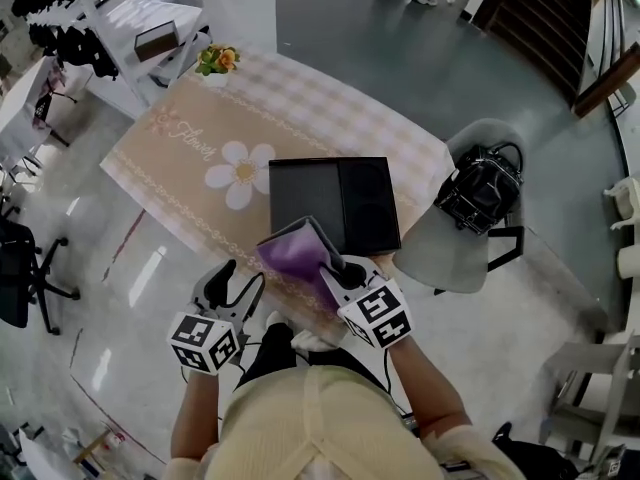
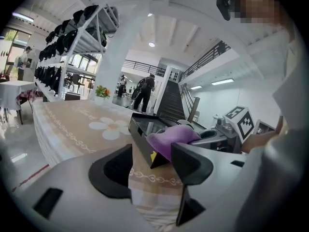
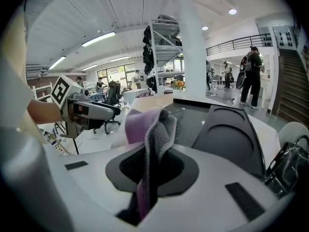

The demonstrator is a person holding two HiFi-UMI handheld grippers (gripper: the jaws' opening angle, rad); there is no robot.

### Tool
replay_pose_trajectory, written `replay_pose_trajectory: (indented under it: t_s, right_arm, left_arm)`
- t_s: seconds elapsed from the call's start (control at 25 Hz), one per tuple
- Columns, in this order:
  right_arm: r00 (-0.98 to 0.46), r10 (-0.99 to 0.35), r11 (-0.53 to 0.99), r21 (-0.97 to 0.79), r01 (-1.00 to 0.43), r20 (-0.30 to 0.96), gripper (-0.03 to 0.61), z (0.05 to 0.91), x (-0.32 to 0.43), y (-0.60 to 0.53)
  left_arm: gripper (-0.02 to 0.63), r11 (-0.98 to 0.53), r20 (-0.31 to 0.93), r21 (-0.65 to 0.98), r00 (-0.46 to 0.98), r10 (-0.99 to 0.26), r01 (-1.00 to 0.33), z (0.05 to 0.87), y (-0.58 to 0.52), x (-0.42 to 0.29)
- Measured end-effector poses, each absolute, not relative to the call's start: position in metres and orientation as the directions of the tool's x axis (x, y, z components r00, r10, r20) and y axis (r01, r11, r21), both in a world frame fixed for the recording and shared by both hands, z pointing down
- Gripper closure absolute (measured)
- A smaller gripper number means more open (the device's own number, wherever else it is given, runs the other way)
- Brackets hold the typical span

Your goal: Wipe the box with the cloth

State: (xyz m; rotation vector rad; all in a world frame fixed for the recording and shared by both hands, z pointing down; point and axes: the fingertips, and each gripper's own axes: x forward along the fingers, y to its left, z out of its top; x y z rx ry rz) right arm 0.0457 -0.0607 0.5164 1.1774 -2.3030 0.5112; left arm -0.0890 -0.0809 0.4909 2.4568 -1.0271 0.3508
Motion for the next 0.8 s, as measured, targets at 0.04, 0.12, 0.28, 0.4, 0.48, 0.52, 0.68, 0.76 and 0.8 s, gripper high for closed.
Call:
replay_pose_trajectory:
  t_s: [0.04,0.12,0.28,0.4,0.48,0.52,0.68,0.76,0.8]
  right_arm:
    - [-0.489,-0.645,0.545,-0.096,-0.833,0.587,0.523,0.516,0.051,-0.060]
    - [-0.467,-0.659,0.520,-0.092,-0.849,0.589,0.523,0.516,0.062,-0.060]
    - [-0.414,-0.690,0.456,-0.088,-0.886,0.594,0.523,0.519,0.085,-0.058]
    - [-0.371,-0.711,0.405,-0.083,-0.910,0.598,0.523,0.520,0.102,-0.054]
    - [-0.344,-0.721,0.376,-0.078,-0.923,0.601,0.523,0.520,0.114,-0.052]
    - [-0.332,-0.726,0.362,-0.076,-0.929,0.602,0.523,0.521,0.119,-0.051]
    - [-0.281,-0.745,0.302,-0.069,-0.951,0.605,0.523,0.521,0.139,-0.048]
    - [-0.254,-0.753,0.272,-0.065,-0.960,0.607,0.523,0.522,0.149,-0.046]
    - [-0.241,-0.756,0.257,-0.063,-0.964,0.608,0.523,0.522,0.154,-0.045]
  left_arm:
    - [0.359,-0.628,0.398,0.308,0.696,-0.598,-0.715,0.492,-0.082,-0.085]
    - [0.360,-0.641,0.402,0.309,0.707,-0.582,-0.703,0.493,-0.083,-0.079]
    - [0.359,-0.671,0.406,0.313,0.733,-0.546,-0.672,0.496,-0.088,-0.066]
    - [0.360,-0.694,0.408,0.315,0.753,-0.516,-0.647,0.497,-0.090,-0.055]
    - [0.359,-0.705,0.409,0.315,0.762,-0.503,-0.635,0.498,-0.092,-0.049]
    - [0.359,-0.710,0.409,0.315,0.765,-0.498,-0.630,0.498,-0.093,-0.047]
    - [0.359,-0.728,0.409,0.317,0.780,-0.474,-0.608,0.499,-0.097,-0.038]
    - [0.359,-0.733,0.406,0.321,0.787,-0.465,-0.599,0.499,-0.099,-0.034]
    - [0.360,-0.736,0.407,0.322,0.789,-0.460,-0.596,0.500,-0.099,-0.032]
